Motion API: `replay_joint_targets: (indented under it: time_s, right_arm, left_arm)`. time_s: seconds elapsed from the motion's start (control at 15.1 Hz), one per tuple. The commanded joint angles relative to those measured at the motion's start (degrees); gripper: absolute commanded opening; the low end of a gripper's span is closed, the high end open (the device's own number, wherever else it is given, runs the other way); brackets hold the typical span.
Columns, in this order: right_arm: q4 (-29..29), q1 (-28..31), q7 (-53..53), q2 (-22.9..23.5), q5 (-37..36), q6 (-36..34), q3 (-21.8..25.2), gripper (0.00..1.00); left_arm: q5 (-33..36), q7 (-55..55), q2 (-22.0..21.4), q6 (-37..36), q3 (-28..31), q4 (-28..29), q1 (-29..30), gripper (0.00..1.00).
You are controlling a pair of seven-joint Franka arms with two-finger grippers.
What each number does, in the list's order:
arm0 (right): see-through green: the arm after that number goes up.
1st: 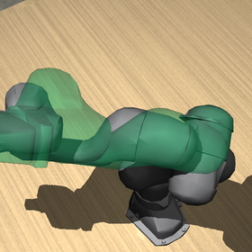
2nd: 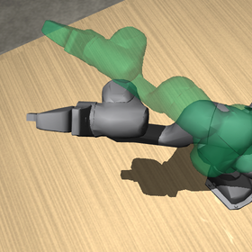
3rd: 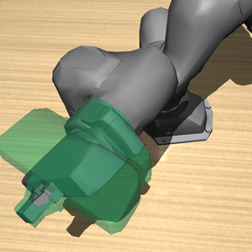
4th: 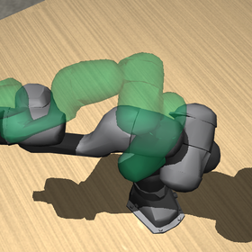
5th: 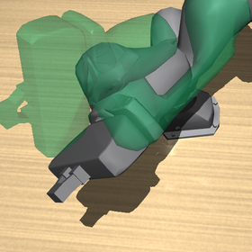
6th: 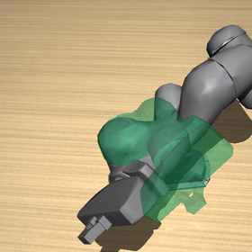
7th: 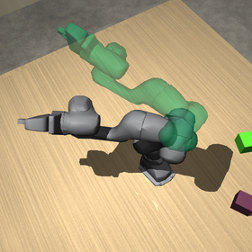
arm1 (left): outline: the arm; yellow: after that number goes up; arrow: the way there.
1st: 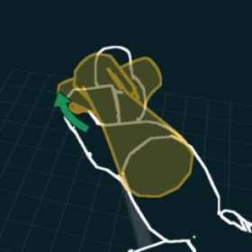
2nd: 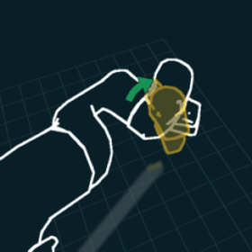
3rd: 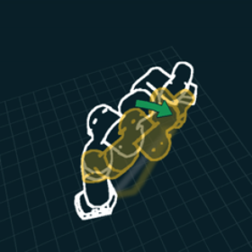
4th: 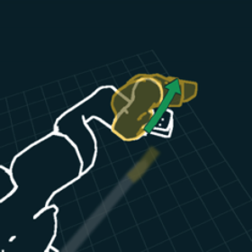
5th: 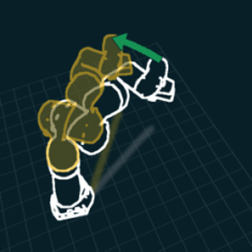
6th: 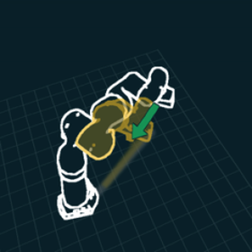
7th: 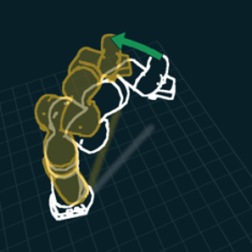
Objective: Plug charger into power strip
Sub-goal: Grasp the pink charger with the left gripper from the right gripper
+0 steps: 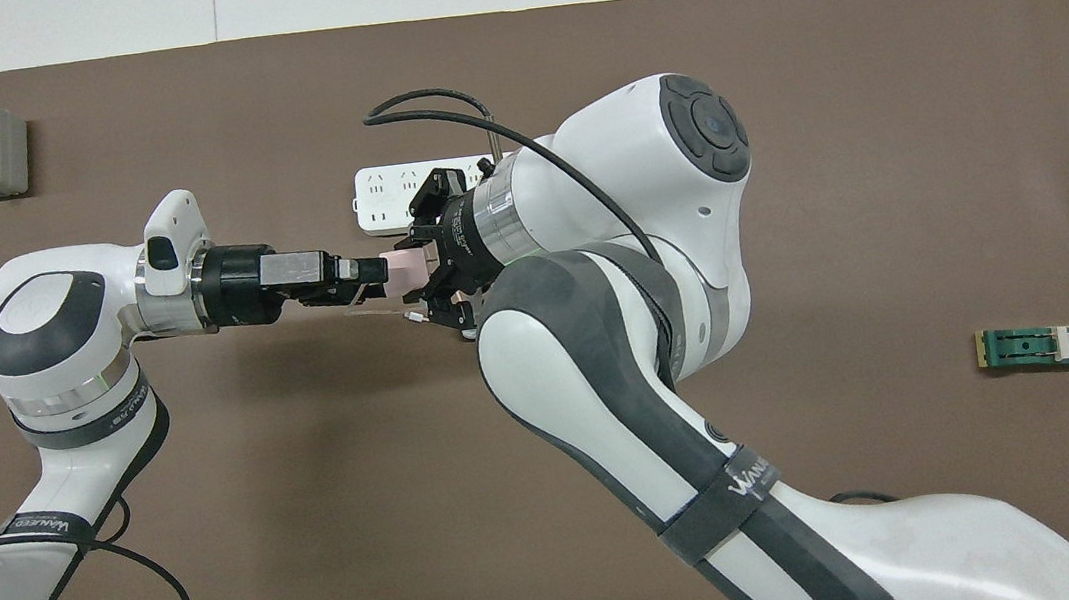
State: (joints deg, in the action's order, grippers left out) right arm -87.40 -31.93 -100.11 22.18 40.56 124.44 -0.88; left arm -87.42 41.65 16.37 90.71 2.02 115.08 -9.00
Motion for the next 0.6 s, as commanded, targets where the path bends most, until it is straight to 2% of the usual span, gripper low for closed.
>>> replay_joint_targets:
  time_s: [0.0, 0.07, 0.13, 0.27, 0.4, 0.46, 0.53]
  right_arm:
    - [0.74, 0.03, -1.05, 0.23, 1.88, -0.08, 0.17, 0.00]
    - [0.74, 0.20, -1.05, 0.23, 2.32, -0.17, 0.17, 0.00]
    - [0.74, 0.29, -1.05, 0.23, 2.33, -0.25, 0.17, 0.00]
    - [0.74, 0.38, -1.05, 0.23, 2.33, -0.26, 0.17, 0.00]
    - [0.74, 0.38, -1.05, 0.23, 2.33, -0.26, 0.17, 0.00]
    - [0.74, 0.38, -1.05, 0.23, 2.33, -0.26, 0.17, 0.00]
    - [0.74, 0.38, -1.05, 0.23, 2.33, -0.26, 0.17, 0.00]
  left_arm:
    - [-1.88, 0.01, -1.95, 1.40, 0.79, 2.17, -1.02, 1.00]
    - [-1.88, 0.01, -1.95, 1.05, 0.79, 2.17, -1.02, 0.97]
    - [-1.88, 0.01, -2.04, 0.79, 0.79, 2.17, -0.94, 0.89]
    - [-1.88, 0.01, -2.04, 0.17, 0.79, 2.26, -0.93, 0.68]
    - [-1.88, -0.08, -2.04, -0.09, 0.79, 2.26, -0.85, 0.65]
    - [-1.88, -0.08, -2.13, -0.61, 0.79, 2.26, -0.85, 0.58]
    - [-1.79, -0.25, -2.13, -1.40, 0.88, 2.26, -0.59, 0.44]
